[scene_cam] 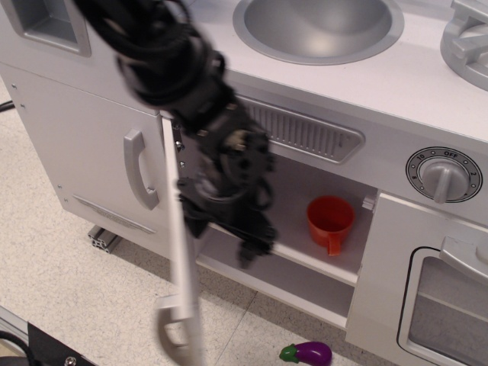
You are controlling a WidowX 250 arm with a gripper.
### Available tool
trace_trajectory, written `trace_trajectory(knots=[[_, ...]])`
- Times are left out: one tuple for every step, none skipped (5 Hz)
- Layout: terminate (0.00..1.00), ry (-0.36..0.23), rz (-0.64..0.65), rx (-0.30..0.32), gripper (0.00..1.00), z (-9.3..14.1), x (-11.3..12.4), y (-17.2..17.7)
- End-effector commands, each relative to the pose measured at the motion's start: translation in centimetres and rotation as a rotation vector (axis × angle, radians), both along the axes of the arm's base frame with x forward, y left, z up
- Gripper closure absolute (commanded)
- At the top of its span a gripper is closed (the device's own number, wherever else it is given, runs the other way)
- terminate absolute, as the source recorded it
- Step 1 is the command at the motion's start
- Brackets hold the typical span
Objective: Open cabinet
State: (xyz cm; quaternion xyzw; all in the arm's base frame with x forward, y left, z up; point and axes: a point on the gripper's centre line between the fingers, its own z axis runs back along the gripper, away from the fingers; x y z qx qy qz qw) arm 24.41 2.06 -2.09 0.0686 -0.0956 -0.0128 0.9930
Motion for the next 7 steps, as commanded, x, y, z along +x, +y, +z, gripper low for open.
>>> trace_trajectory(knots=[[0.0, -0.019, 0.118, 0.056, 0.0, 0.0, 1.4, 6.2], [0.0, -0.021, 0.138, 0.079, 0.0, -0.2, 1.5, 8.1], [0.0, -0.019, 0.112, 0.125, 0.0, -0.5, 0.6, 9.7], [0.0, 0.034, 0.026, 0.162, 0.0, -0.6, -0.6, 10.5], [0.0, 0.034, 0.026, 0.162, 0.0, -0.6, -0.6, 10.5], [0.0, 0.034, 0.026, 0.162, 0.0, -0.6, -0.6, 10.5], [1.0, 0.034, 0.026, 0.162, 0.0, -0.6, -0.6, 10.5]])
